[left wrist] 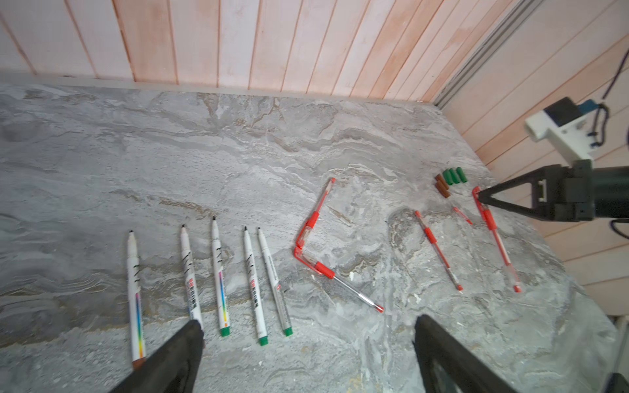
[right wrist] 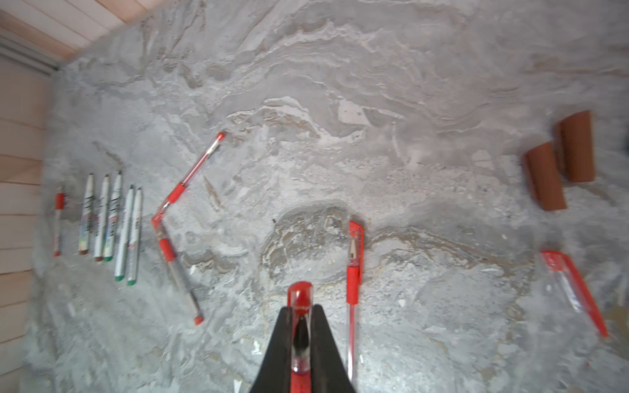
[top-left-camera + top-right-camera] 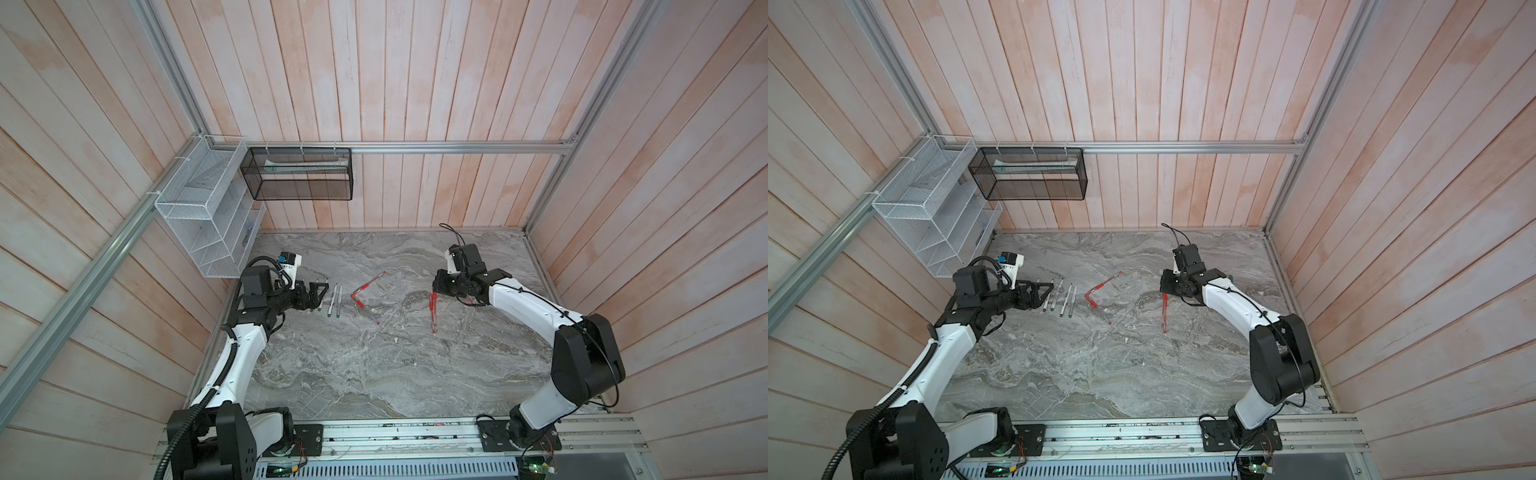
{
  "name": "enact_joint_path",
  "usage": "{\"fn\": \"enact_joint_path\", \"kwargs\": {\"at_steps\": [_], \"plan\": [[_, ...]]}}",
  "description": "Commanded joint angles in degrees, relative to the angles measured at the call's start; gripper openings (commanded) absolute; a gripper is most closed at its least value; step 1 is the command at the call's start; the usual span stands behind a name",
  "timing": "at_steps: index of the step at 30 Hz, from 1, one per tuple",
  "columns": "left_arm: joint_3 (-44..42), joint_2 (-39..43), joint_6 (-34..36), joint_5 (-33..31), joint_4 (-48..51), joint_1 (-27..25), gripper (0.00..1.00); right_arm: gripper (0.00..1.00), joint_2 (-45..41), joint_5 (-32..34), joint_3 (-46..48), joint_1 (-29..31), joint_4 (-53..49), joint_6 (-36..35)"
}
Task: Open the pen caps
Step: 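Lift the red gel pen by its cap with the right gripper, then carry the pen toward the left gripper while the left gripper moves to meet it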
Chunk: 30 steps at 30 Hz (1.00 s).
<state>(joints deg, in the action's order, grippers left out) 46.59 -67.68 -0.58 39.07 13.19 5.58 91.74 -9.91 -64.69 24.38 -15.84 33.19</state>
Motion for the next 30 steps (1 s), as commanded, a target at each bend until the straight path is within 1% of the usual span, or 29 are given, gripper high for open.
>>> {"fn": "enact_joint_path", "kwargs": {"at_steps": [1, 2, 4, 6, 7, 10, 12, 15, 18, 20, 25, 28, 30], "plan": [[-1.24, -0.23, -7.85, 11.32, -5.49, -0.81, 0.97, 0.1, -1.75, -9.49, 4.41, 0.7, 14.78, 7.34], [-2.0, -0.73, -11.59, 14.29, -8.36, -1.2, 0.97, 0.1, -1.81, -10.89, 5.46, 1.03, 18.24, 9.32], [-4.77, -2.2, -20.13, 20.18, -17.46, -2.77, 0.97, 0.1, -2.07, -13.16, 8.51, 1.89, 27.62, 13.59], [-6.94, -3.76, -25.66, 22.25, -24.59, -5.19, 0.95, 0.1, -1.47, -14.89, 11.49, 2.47, 37.08, 18.24], [-7.02, -4.66, -26.95, 22.53, -25.66, -6.45, 0.93, 0.1, -0.89, -16.1, 12.57, 2.58, 41.41, 20.92], [-5.15, -7.63, -27.81, 22.92, -25.01, -10.0, 0.91, 0.1, 0.07, -17.84, 15.78, 3.76, 53.96, 27.88], [-4.34, -9.01, -27.29, 22.84, -24.88, -12.44, 0.91, 0.1, 0.68, -17.71, 16.2, 4.99, 57.7, 29.27], [-3.45, -11.28, -26.63, 23.13, -25.06, -15.74, 0.9, 0.1, 1.81, -17.39, 16.17, 6.36, 60.24, 31.13], [-2.32, -13.07, -26.79, 23.52, -24.77, -17.3, 0.88, 0.1, 2.02, -16.71, 17.3, 7.74, 65.61, 34.31], [-2.04, -14.36, -27.24, 23.64, -25.72, -17.95, 0.85, 0.1, 2.33, -16.21, 17.2, 8.72, 66.71, 34.75], [0.44, -15.85, -25.47, 23.21, -22.72, -18.57, 0.79, 0.1, 4.39, -15.81, 16.26, 10.81, 70.72, 37.43], [0.85, -16.92, -26.83, 24.74, -24.41, -19.29, 0.75, 0.1, 5.72, -15.81, 15.4, 12.02, 71.58, 37.74], [1.82, -17.56, -27.57, 26.28, -24.53, -19.66, 0.69, 0.1, 6.42, -16.07, 14.73, 12.42, 71.64, 38.14]]}}
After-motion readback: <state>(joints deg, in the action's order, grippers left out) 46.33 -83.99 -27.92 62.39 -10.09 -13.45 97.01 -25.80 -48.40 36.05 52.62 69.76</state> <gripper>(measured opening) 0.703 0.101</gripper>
